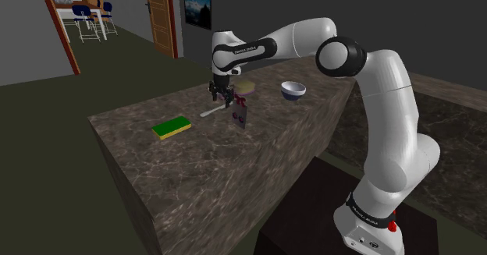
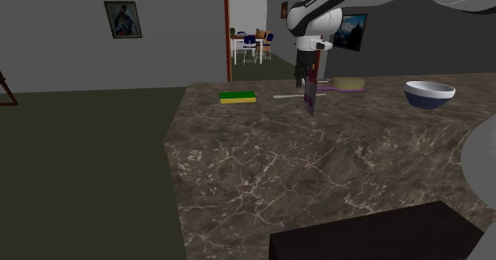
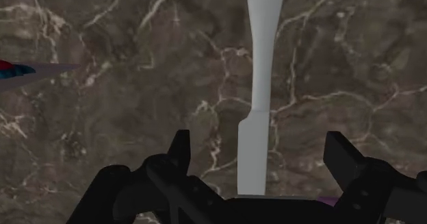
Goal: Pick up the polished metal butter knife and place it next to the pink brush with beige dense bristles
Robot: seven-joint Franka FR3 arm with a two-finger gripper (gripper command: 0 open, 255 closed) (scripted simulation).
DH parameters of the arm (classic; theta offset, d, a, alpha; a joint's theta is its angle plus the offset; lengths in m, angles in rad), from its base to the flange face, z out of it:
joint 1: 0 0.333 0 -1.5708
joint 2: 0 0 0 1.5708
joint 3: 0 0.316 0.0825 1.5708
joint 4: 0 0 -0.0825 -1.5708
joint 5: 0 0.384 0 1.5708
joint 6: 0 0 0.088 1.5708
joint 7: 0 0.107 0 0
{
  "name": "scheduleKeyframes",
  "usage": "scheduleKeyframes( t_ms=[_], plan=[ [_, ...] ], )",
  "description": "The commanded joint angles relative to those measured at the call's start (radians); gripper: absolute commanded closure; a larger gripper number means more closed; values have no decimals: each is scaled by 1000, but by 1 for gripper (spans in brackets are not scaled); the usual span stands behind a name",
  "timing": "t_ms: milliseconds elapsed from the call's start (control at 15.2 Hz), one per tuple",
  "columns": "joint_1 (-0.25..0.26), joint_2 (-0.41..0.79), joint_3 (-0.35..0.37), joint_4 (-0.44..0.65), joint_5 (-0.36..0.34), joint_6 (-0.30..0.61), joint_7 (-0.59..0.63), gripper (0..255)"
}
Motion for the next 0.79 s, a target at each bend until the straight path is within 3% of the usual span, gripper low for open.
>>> scheduleKeyframes(
  t_ms=[0,198,726],
  plan=[
    [1,-9,3,19,4,-28,-3,0],
    [5,-29,9,83,14,-109,-11,0],
    [5,-29,9,83,14,-109,-11,0]
  ],
)
